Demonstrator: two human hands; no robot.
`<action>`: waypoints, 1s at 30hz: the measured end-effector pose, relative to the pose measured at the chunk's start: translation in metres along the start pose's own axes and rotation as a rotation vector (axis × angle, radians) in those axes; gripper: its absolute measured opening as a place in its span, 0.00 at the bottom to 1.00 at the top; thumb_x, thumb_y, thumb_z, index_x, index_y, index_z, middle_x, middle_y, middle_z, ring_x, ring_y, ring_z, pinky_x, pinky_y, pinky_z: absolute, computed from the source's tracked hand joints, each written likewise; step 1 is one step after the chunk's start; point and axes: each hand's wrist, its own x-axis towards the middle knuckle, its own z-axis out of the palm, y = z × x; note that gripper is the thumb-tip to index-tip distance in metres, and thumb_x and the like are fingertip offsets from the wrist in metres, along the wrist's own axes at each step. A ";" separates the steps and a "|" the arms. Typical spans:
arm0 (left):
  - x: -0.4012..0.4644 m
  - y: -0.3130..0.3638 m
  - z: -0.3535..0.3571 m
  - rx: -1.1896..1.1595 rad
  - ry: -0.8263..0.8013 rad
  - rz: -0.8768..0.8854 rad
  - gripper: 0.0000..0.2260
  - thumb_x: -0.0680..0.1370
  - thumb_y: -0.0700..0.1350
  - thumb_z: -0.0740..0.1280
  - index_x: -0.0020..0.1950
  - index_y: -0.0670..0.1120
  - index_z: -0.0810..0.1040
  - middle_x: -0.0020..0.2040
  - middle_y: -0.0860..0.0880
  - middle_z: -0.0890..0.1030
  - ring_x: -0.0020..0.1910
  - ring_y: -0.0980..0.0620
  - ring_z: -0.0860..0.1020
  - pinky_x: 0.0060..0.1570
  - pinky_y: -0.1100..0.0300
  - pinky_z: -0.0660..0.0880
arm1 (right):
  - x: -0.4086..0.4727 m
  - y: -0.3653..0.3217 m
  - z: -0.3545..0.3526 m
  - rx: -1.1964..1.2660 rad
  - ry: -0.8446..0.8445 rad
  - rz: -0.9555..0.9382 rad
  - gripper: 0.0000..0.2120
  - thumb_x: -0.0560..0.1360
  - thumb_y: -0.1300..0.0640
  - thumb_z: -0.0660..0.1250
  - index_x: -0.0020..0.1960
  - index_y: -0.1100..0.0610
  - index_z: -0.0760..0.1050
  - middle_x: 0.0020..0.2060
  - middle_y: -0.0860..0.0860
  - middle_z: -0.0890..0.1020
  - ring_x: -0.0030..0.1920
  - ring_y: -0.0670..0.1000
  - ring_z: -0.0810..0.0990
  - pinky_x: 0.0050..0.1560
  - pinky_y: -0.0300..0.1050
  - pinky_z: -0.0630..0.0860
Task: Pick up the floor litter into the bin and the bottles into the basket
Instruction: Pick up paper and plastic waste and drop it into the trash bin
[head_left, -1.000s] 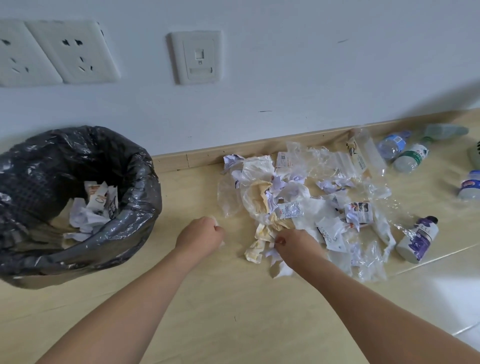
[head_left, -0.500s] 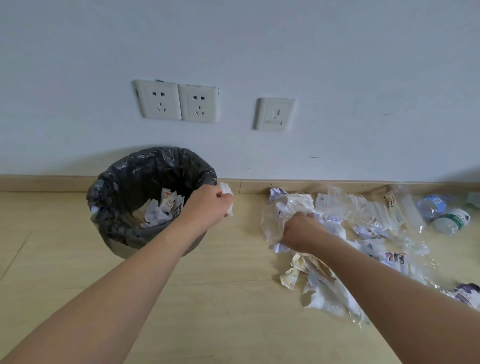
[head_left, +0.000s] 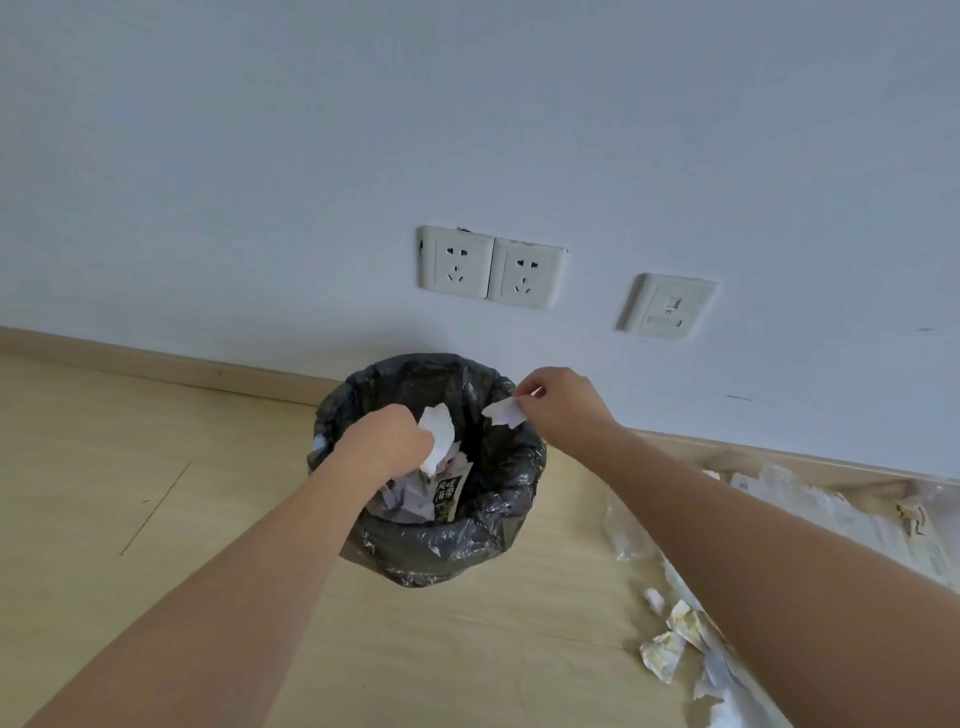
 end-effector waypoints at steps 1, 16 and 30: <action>0.002 -0.007 0.001 0.063 0.015 -0.004 0.15 0.76 0.42 0.60 0.30 0.45 0.63 0.28 0.49 0.64 0.27 0.50 0.64 0.29 0.60 0.59 | 0.002 -0.005 0.012 -0.027 -0.053 -0.019 0.10 0.76 0.59 0.61 0.51 0.54 0.80 0.48 0.49 0.82 0.44 0.50 0.80 0.41 0.42 0.75; -0.030 0.132 0.170 0.219 -0.303 0.619 0.08 0.78 0.42 0.58 0.50 0.47 0.76 0.49 0.48 0.79 0.47 0.44 0.78 0.46 0.52 0.76 | -0.137 0.220 0.025 -0.132 0.104 0.485 0.09 0.76 0.58 0.59 0.54 0.54 0.74 0.52 0.50 0.78 0.51 0.52 0.76 0.50 0.46 0.74; -0.004 0.127 0.307 0.640 -0.362 0.904 0.11 0.80 0.44 0.59 0.62 0.48 0.69 0.56 0.45 0.73 0.52 0.39 0.78 0.42 0.52 0.70 | -0.153 0.273 0.107 -0.426 -0.166 0.505 0.20 0.78 0.46 0.60 0.66 0.55 0.65 0.64 0.52 0.72 0.68 0.55 0.68 0.69 0.49 0.63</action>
